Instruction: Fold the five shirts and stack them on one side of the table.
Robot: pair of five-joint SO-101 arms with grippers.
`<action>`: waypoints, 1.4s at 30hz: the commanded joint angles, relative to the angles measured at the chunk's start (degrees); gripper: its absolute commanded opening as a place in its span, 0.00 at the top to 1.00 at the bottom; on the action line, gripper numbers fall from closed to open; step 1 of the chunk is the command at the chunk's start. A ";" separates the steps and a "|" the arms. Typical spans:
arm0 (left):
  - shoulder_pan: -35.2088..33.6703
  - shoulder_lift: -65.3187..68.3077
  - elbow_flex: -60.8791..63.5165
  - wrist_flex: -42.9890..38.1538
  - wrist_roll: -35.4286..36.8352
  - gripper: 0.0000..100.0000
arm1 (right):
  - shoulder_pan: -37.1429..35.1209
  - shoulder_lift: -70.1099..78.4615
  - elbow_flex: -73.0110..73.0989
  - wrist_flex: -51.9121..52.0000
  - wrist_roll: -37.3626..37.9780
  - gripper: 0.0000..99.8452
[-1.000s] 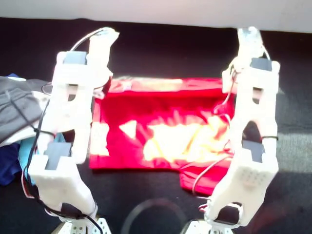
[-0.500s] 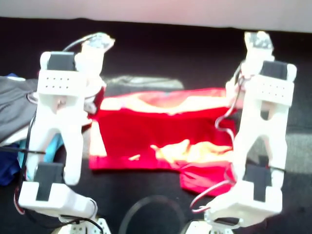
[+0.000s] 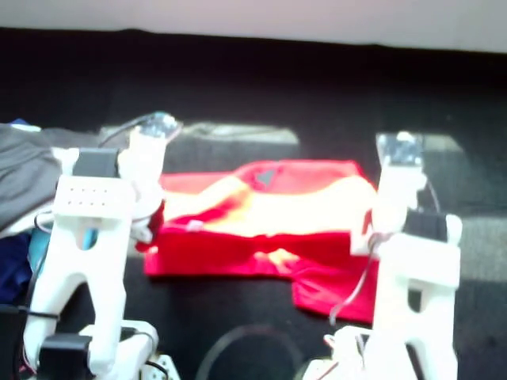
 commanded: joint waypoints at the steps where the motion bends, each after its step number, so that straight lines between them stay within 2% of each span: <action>1: -0.48 -3.65 2.68 0.00 -0.44 0.99 | 0.22 -6.20 2.68 2.42 2.37 0.99; 4: -1.71 -4.44 6.37 -1.32 -0.53 0.99 | 3.21 -8.92 4.70 3.03 4.84 0.99; 7: -2.59 -4.26 10.59 -5.01 -3.60 0.99 | 6.29 -9.80 7.87 2.68 7.74 0.99; 10: -2.59 -4.26 14.64 -9.23 -3.96 0.99 | 6.55 -9.98 12.09 2.51 9.49 0.99; 15: -2.24 -4.18 18.86 -17.76 -3.96 0.99 | 6.02 -10.24 18.24 -3.65 9.67 0.99; 19: -2.24 -4.18 20.53 -21.36 -3.96 0.99 | 6.02 -10.24 20.09 -6.64 9.49 0.99; 24: -2.59 -4.18 20.44 -18.29 -4.13 0.97 | 6.29 -10.15 19.56 -4.88 9.67 0.98; 28: -3.03 -4.62 19.38 -14.42 -7.56 0.83 | 6.02 -10.24 17.98 -1.89 9.58 0.87; 30: -5.05 -4.62 16.31 -13.01 -7.65 0.80 | 6.02 -10.24 15.43 -0.31 9.49 0.84; 36: -11.12 -4.09 -1.80 -8.97 -7.74 0.82 | 6.20 -10.24 1.27 5.93 9.14 0.83; 37: -11.12 -4.09 -3.47 -9.05 -7.65 0.87 | 6.29 -10.24 -1.19 6.20 8.26 0.84; 39: -10.15 -3.30 -4.53 -9.49 -7.38 1.00 | 6.02 -9.63 -5.41 5.49 5.98 0.94; 40: -8.92 -1.89 -4.62 -9.49 -7.38 0.97 | 5.58 -9.19 -6.37 3.74 5.01 1.00; 42: -6.02 2.42 -4.88 -9.49 -7.03 0.99 | 2.95 -6.99 -6.46 0.31 3.78 0.98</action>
